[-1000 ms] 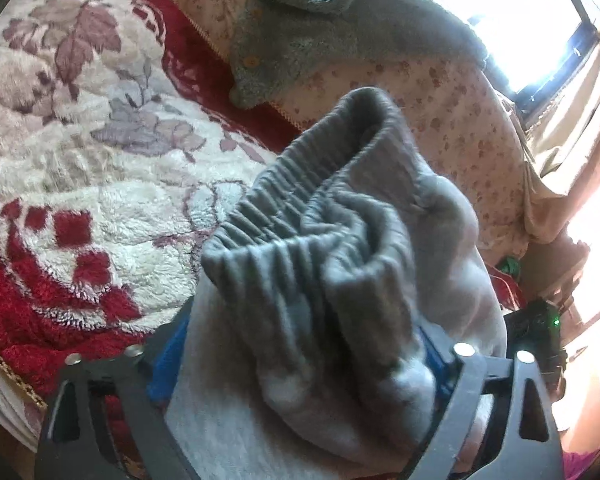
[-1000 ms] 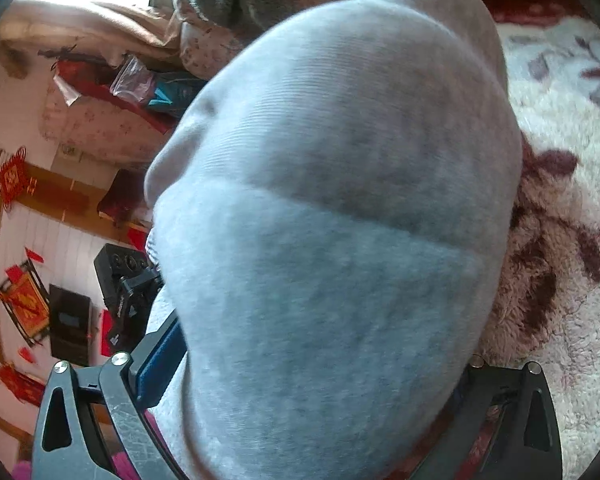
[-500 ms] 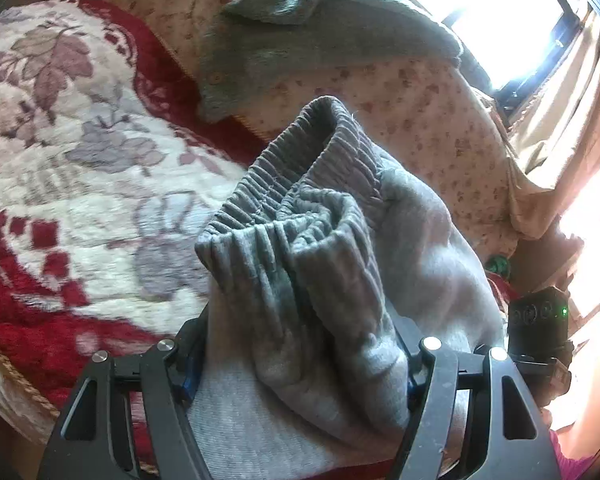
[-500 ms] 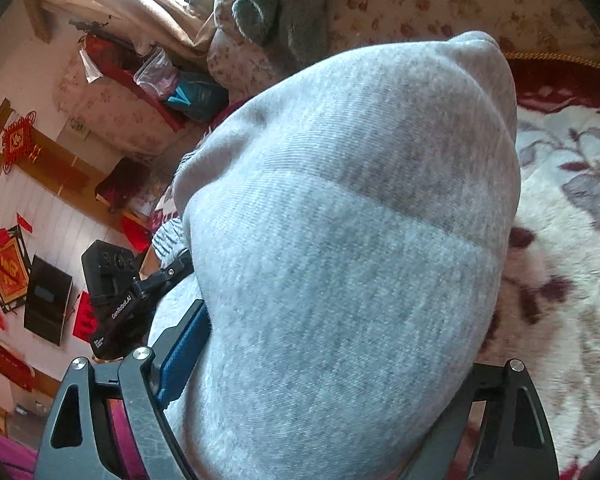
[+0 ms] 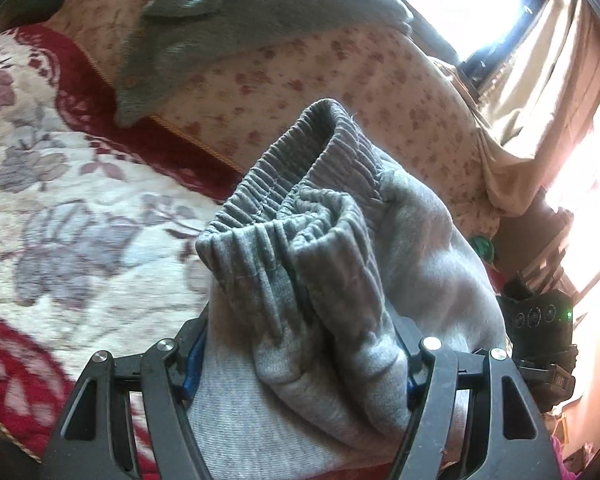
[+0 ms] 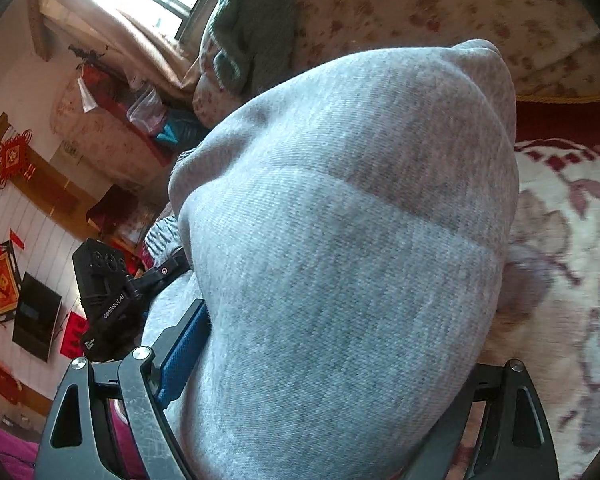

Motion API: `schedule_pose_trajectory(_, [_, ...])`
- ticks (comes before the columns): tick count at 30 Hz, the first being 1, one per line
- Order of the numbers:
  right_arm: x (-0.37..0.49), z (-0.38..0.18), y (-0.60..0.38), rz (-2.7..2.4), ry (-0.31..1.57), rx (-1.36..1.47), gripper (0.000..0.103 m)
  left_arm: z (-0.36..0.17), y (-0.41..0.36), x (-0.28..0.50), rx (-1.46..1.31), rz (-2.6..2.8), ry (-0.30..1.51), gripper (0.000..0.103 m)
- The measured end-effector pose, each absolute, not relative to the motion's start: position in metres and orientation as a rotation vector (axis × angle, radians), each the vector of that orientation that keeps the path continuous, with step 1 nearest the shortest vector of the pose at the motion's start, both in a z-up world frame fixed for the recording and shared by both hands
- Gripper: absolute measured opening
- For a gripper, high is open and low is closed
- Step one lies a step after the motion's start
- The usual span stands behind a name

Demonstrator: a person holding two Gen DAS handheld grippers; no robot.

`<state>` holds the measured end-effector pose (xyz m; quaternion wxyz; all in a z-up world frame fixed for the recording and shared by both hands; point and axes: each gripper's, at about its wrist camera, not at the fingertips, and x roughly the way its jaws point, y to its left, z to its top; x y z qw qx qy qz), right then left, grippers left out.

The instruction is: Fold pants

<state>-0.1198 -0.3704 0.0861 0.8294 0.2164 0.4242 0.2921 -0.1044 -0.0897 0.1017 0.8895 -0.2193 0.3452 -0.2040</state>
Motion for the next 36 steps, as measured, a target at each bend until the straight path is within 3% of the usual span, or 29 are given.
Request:
schedule_pose_trajectory(15, [-0.139,0.097,-0.473,0.531,0.87,0.455,0.091,0.098,-0.211,-0.104,-0.377,-0.48,0.736,0.071])
schedule_pose_trajectory(26, [-0.123,0.053,-0.502,0.464,0.973,0.533,0.095,0.063,-0.238,-0.105,-0.332,-0.449,0.795,0.071])
schedule_pose_trajectory(31, [-0.131,0.059,-0.5,0.379,0.96,0.477,0.103,0.06,-0.236,-0.109,-0.311,-0.452,0.792,0.077])
schedule_pose_trajectory(36, [-0.139,0.069,-0.503,0.312,0.97,0.43,0.103,0.059,-0.228,-0.117,-0.303,-0.421,0.779,0.084])
